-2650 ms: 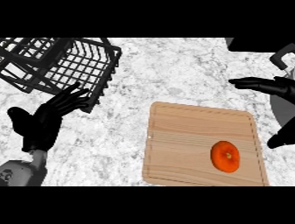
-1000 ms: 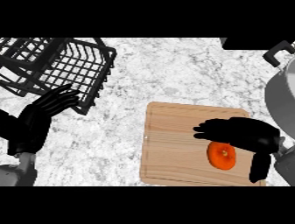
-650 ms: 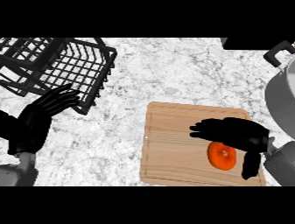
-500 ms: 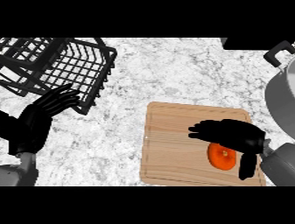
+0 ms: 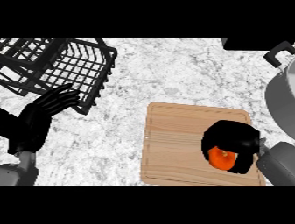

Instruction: Pick the squash from the cutting board and place it in the pot

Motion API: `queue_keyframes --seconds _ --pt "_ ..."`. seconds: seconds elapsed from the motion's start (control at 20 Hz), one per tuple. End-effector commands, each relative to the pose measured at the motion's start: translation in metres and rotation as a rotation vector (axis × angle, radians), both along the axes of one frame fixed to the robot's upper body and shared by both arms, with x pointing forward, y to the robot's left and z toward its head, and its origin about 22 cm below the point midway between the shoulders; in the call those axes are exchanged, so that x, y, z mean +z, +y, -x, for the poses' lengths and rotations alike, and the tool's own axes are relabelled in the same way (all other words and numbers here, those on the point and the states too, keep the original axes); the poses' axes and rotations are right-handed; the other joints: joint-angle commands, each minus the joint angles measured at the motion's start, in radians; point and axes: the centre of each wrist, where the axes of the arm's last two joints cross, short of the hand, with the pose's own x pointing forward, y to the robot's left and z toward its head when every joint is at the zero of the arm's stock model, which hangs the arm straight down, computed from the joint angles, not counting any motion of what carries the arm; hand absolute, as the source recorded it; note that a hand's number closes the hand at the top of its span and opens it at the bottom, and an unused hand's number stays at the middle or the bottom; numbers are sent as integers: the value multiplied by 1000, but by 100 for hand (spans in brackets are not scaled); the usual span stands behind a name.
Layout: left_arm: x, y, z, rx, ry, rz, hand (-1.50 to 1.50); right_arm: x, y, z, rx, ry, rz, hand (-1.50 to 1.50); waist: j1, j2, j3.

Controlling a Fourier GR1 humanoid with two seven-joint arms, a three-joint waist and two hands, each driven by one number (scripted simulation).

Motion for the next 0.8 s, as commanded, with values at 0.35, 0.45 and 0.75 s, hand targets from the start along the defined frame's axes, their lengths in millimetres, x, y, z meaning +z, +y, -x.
queue_keyframes --seconds 0.35,0.45,0.75 --pt "11 22 7 163 -113 -33 0 -35 -48 106 -97 54 15 150 -89 -26 6" --pt "12 42 9 210 -111 -38 0 -27 -61 129 -127 60 17 150 -120 -32 3" --pt "20 45 11 185 -126 -44 0 -3 -81 188 -200 -15 -56 150 -85 -18 5"
